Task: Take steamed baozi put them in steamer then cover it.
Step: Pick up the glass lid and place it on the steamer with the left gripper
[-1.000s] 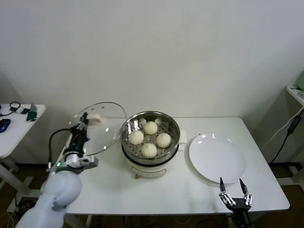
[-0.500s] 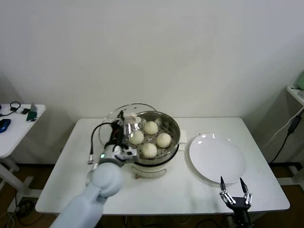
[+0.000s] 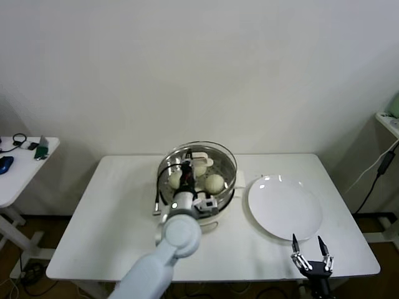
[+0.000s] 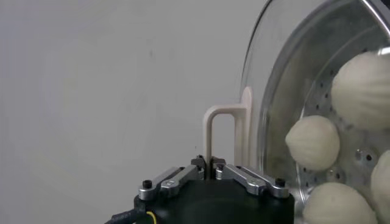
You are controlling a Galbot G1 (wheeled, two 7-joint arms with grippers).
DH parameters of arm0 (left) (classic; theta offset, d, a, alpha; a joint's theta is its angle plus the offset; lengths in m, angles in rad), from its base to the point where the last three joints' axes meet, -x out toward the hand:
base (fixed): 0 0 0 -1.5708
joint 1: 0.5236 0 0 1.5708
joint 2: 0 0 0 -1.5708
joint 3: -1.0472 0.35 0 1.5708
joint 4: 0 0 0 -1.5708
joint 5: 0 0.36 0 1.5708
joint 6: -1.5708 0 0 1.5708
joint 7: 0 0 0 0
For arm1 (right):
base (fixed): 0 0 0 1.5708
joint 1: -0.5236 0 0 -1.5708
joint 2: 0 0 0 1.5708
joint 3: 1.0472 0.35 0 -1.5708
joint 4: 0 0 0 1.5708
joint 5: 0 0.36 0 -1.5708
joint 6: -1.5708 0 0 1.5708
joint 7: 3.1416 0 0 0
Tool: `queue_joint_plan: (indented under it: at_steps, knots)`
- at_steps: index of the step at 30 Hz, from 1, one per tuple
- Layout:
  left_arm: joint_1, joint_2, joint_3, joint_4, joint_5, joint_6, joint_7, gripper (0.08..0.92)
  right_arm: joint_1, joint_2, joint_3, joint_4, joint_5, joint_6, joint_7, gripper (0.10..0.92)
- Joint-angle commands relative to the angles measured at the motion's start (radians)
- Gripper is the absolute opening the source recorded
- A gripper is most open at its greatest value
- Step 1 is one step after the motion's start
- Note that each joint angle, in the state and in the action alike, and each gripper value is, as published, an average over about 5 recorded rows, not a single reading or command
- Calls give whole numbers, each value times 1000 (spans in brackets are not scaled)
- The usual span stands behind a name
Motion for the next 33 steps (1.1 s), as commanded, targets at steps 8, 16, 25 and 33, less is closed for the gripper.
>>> queue_joint_plan:
  at_steps: [8,16,25,33]
  knots:
    - [8,-70,22,62,89,8,-2,143,-3,3,0,-6,4,10,0,823]
    - [10,-60,8,81,68,2,-32,143,-1,0,3,-1,4,2,1,823]
    - [18,-57,-6,94,61,-5,-50,143,-2,4,2,-2,0,2,0,823]
    - [20,-45,-17,103,45,-11,-63,143,-4,4,5,1,-1,3,-1,823]
